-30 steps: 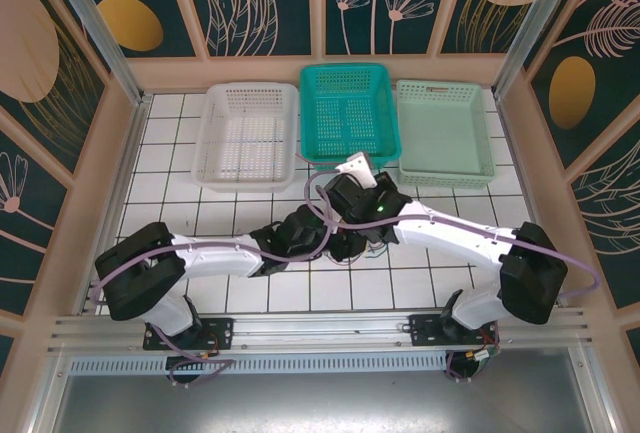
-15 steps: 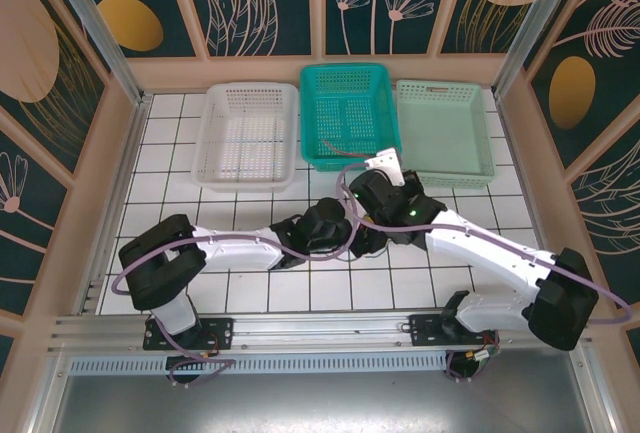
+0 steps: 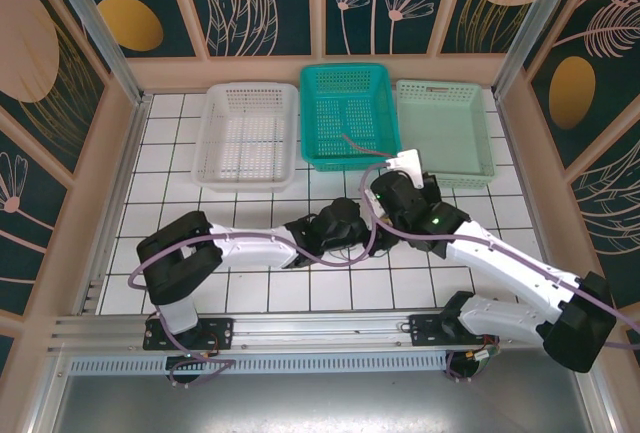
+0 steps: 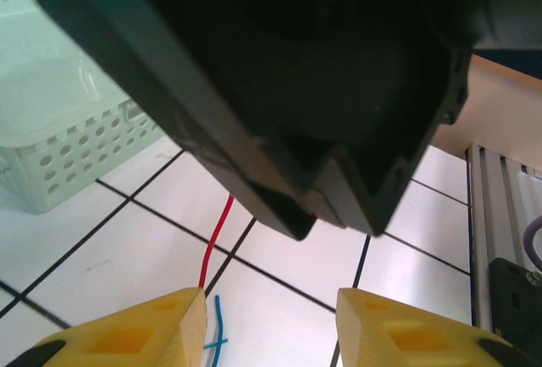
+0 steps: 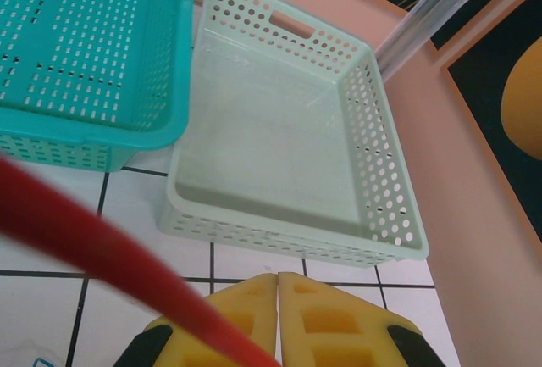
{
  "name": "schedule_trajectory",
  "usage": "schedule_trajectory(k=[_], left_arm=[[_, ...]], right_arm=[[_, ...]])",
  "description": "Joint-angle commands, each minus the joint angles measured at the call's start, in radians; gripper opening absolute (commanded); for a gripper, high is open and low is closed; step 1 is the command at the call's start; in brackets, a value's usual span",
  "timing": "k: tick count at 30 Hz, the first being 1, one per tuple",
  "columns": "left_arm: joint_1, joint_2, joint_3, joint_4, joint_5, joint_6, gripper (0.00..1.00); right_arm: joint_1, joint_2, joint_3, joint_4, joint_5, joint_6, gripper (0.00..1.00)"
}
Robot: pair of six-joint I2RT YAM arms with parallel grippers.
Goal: Untangle the cables
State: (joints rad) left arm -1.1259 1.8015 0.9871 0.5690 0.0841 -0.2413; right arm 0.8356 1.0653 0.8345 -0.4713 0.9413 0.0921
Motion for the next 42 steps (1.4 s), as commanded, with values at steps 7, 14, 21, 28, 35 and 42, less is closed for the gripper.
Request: schedule_trajectory(k=[7, 14, 21, 28, 35, 42], left_arm=[[0.051, 0.138, 0.005, -0.279, -0.1, -0.21, 0.43], [0.05, 0.009, -0.117, -0.2, -0.154, -0.228, 0.44], [0.046, -0.111, -0.199, -0.129, -0.207, -0.224, 0.38], [0.041, -0.177, -0.246, -0.061, -0.234, -0.207, 0.31], [0.04, -0.108, -0.23, -0.036, -0.154, -0.3, 0.35], [0.041, -0.061, -0.186, -0.012, -0.179, -0.31, 0.36]], right_arm=[[0.08, -0.066, 0.032, 0.194, -0.243, 0.064, 0.0], [0.05, -0.06, 0.022, 0.2, -0.246, 0.093, 0.0], [0.028, -0.03, 0.011, 0.184, -0.25, 0.096, 0.0], [0.016, 0.009, 0.012, 0.185, -0.268, 0.106, 0.0], [-0.036, -0.058, -0.003, 0.216, -0.341, 0.149, 0.0], [-0.037, -0.058, -0.01, 0.22, -0.373, 0.163, 0.0]])
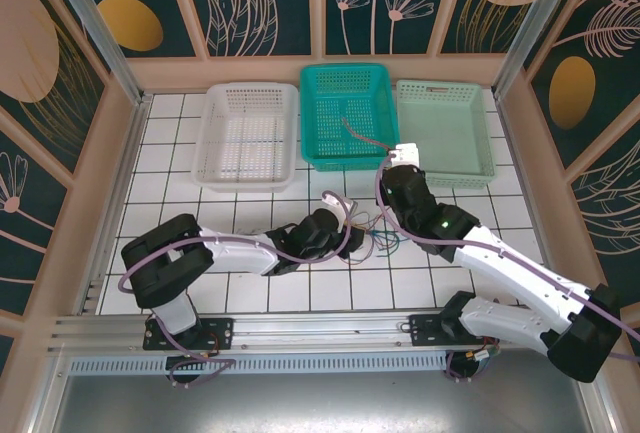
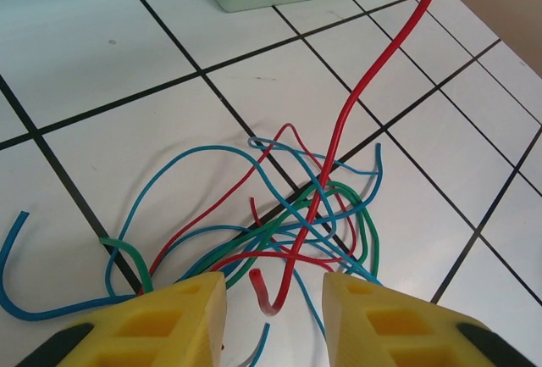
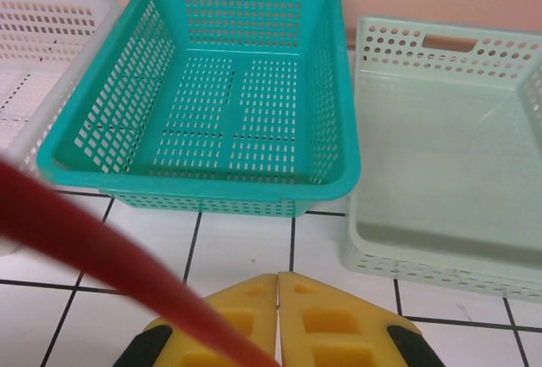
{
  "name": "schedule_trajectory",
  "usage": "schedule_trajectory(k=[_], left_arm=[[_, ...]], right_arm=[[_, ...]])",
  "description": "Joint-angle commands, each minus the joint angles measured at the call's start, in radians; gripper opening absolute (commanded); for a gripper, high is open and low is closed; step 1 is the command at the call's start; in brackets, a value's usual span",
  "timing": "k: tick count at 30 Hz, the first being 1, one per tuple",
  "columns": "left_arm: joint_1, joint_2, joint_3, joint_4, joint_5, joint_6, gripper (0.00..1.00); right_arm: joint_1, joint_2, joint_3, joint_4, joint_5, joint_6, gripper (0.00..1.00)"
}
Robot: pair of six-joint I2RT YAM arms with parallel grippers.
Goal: Untangle the cables
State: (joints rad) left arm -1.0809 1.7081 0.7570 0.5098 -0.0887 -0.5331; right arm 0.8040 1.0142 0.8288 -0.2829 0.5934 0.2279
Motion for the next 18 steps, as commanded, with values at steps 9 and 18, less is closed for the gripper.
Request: schedule_trajectory(k=[9, 18], left_arm=[[-0.005, 0.098, 0.087, 0.054, 0.0, -0.022, 0.28], [-0.005, 0.067, 0.023, 0.137, -0.061, -0.073, 0.0]], right_arm=[[-0.005, -0.032, -0.014, 0.034, -0.035, 0.051, 0.0], [-0.081, -0.116, -0.066, 0.034, -0.081, 0.106, 0.0]])
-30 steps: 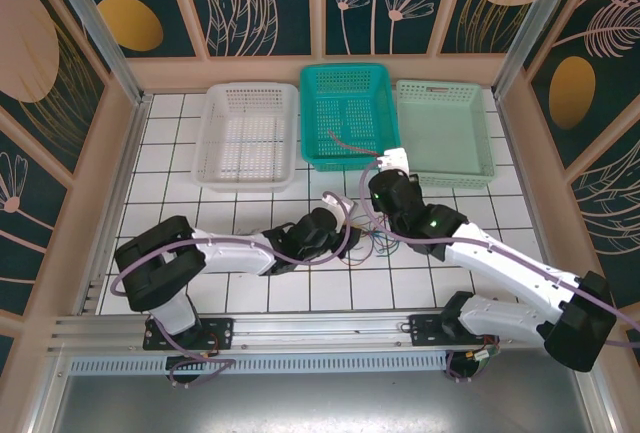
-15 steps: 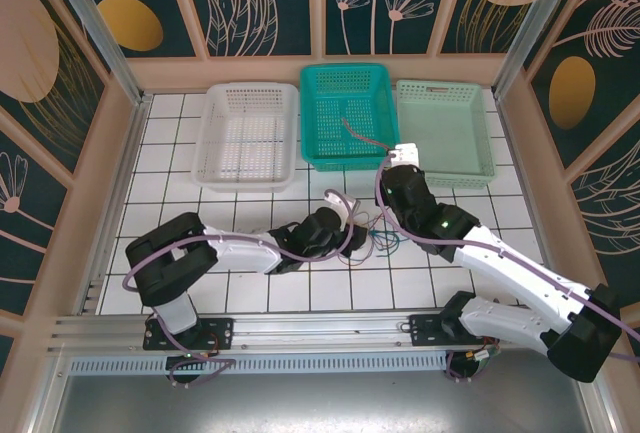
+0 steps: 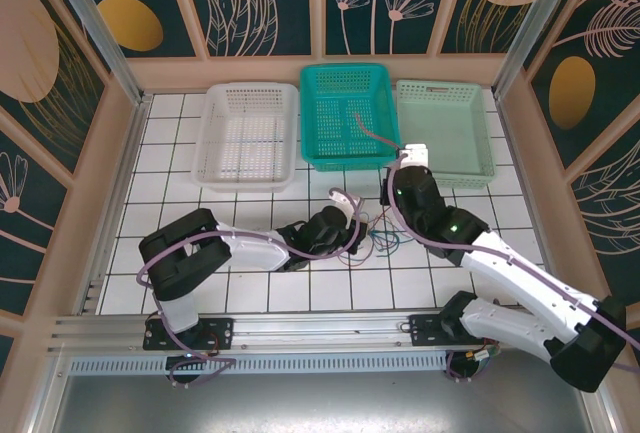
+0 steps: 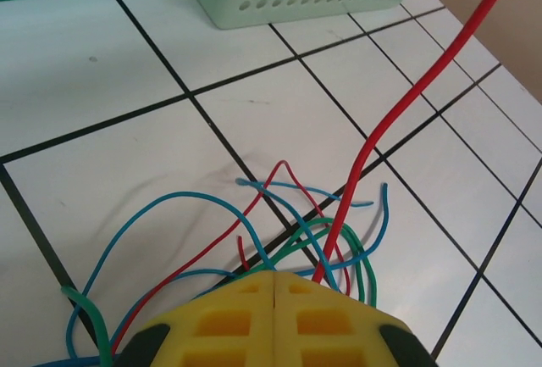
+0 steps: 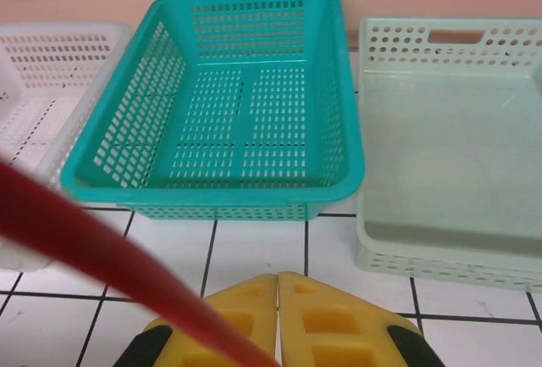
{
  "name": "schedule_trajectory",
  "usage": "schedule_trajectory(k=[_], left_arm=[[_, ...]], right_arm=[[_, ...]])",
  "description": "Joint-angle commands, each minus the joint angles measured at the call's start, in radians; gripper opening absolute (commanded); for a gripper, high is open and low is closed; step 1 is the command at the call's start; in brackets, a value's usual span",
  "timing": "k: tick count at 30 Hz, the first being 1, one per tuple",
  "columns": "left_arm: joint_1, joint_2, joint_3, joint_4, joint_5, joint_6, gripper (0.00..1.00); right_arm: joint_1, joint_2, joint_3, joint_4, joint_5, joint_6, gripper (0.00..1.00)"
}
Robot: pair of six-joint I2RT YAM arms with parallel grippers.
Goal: Untangle the cables
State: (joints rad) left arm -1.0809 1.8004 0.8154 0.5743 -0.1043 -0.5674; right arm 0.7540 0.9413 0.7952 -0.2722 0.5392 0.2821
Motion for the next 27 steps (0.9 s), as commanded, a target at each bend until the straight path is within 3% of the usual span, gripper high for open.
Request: schedule_trajectory(k=[1, 8, 17, 24, 27], left_arm=[[-0.004, -0.038, -0.057, 0.096, -0.062, -0.057, 0.0], [-0.004, -0.144, -0.241, 0.356, -0.167, -0.232, 0.0], [-0.004, -0.211, -0.396, 0.712, -0.27, -0.328, 0.0], [-0.005, -0.131, -0.511, 1.065, -0.326, -0.411, 0.0], [-0.004, -0.118, -0.496, 1.04, -0.298, -0.41, 0.0]], right_arm=[[-0.043, -0.056, -0.045, 0.027, -0.032, 0.065, 0.0], [-0.158, -0.199, -0.186, 0.077, -0.112, 0.245, 0.0], [-0.36, -0.287, -0.388, 0.228, -0.42, 0.554, 0.0], [-0.423, -0.314, -0.428, 0.239, -0.499, 0.629, 0.0], [-0.434, -0.321, -0.422, 0.24, -0.519, 0.615, 0.0]])
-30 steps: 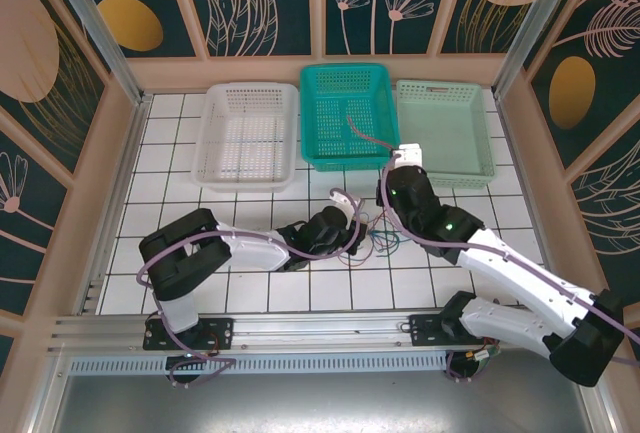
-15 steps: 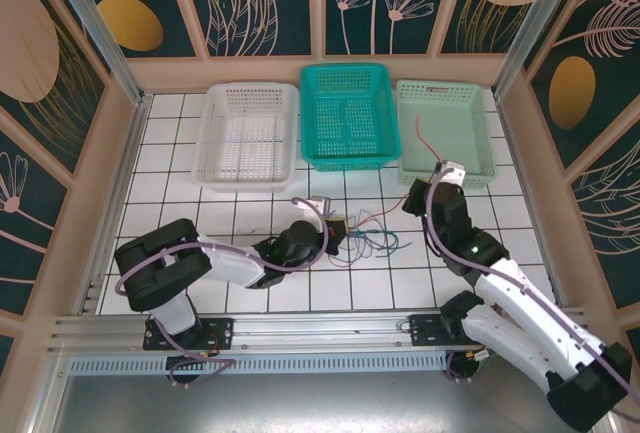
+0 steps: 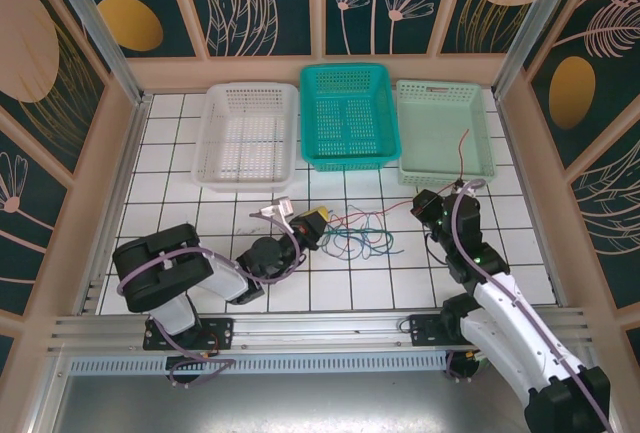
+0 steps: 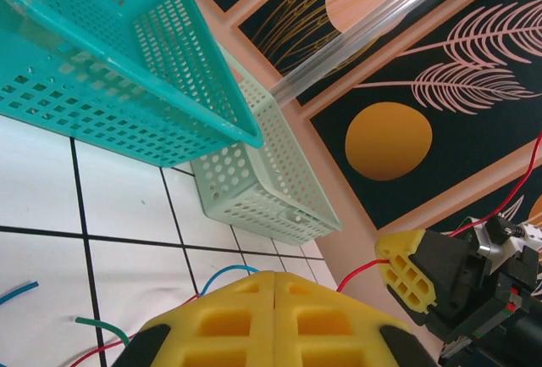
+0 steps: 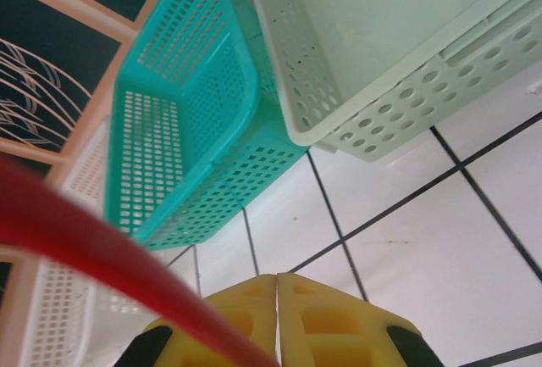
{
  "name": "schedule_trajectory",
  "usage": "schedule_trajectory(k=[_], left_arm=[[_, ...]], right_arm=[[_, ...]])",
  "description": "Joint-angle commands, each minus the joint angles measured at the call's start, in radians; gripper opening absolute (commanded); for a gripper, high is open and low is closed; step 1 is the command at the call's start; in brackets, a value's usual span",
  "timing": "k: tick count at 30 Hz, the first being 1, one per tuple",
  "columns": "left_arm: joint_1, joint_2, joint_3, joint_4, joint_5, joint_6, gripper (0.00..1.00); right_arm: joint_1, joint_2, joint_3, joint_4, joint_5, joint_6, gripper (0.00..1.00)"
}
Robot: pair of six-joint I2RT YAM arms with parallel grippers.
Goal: Untangle the cables
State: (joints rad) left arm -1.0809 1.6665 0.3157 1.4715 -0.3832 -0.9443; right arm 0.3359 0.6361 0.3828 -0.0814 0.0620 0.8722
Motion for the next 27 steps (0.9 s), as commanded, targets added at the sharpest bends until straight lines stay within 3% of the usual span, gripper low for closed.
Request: schedule_trajectory(k=[1, 5, 11, 13, 15, 21, 24, 27], left_arm=[[-0.005, 0.019, 0.01, 0.138, -0.011, -0.031, 0.0], [-0.004, 0.009, 0.056, 0.033, 0.028, 0.001, 0.0], [-0.004, -0.142, 0.116, -0.45, -0.034, 0.086, 0.69], [-0.005, -0.209, 0.158, -0.664, -0.085, 0.143, 0.8], [-0.005, -0.259, 0.202, -0.838, -0.119, 0.215, 0.83], [-0.004, -0.284, 0.281, -0.961, -0.025, 0.395, 0.79], [-0.004, -0.207, 0.353, -0.986, 0.106, 0.449, 0.71], [-0.007, -0.118, 0.407, -0.963, 0.236, 0.454, 0.62]], right_arm=[[-0.015, -0.015, -0.003, 0.05, -0.042, 0.016, 0.0], [-0.008, 0.021, 0.066, 0.007, -0.062, -0.107, 0.0], [0.075, 0.188, 0.27, -0.237, 0.086, -0.355, 0.0], [0.108, 0.23, 0.314, -0.262, 0.139, -0.391, 0.0], [0.136, 0.269, 0.357, -0.266, 0.185, -0.418, 0.0], [0.238, 0.426, 0.538, -0.359, 0.275, -0.563, 0.0], [0.315, 0.526, 0.651, -0.481, 0.427, -0.623, 0.0], [0.338, 0.576, 0.709, -0.53, 0.491, -0.661, 0.0]])
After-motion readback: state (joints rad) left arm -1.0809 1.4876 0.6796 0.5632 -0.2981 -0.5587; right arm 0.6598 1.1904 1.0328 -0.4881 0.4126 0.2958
